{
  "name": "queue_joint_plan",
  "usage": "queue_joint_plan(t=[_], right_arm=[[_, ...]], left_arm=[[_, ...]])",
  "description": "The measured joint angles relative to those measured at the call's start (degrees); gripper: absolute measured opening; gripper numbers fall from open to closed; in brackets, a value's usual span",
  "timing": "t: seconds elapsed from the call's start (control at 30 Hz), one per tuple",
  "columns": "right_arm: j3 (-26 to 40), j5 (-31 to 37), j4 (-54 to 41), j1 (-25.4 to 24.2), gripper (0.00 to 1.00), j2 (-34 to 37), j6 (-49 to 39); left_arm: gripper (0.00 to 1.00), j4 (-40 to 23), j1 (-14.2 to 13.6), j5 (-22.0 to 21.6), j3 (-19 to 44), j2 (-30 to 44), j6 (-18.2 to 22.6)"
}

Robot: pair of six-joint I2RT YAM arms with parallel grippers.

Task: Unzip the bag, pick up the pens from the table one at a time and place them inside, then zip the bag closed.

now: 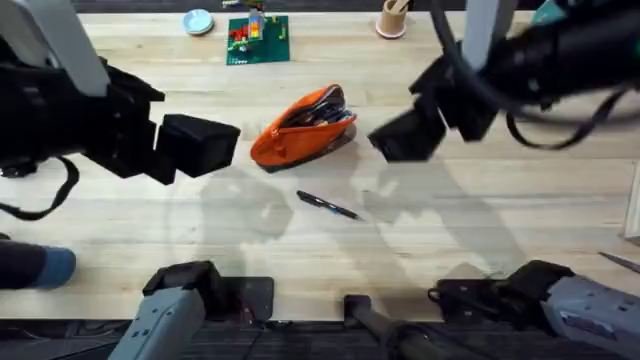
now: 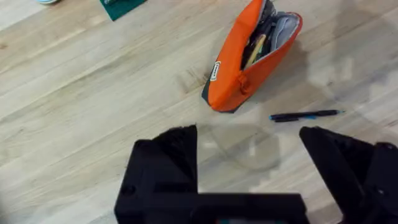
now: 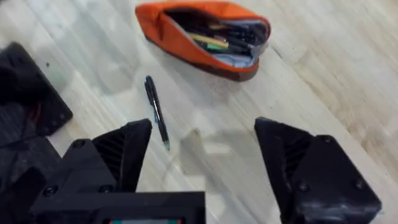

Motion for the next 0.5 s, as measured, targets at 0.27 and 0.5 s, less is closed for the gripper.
queue_joint_plan(t=[0.27,0.5], right_arm=[[-10.42,0.02,6.2,1.73,0.996,-2.32,-2.2],[-15.26,0.68,10.12,6.35,0.995,-0.43,-2.46]], left_arm=[[0.993,0.0,0.0,0.0,0.0,0.0,0.0],[0.995,0.0,0.0,0.0,0.0,0.0,0.0]])
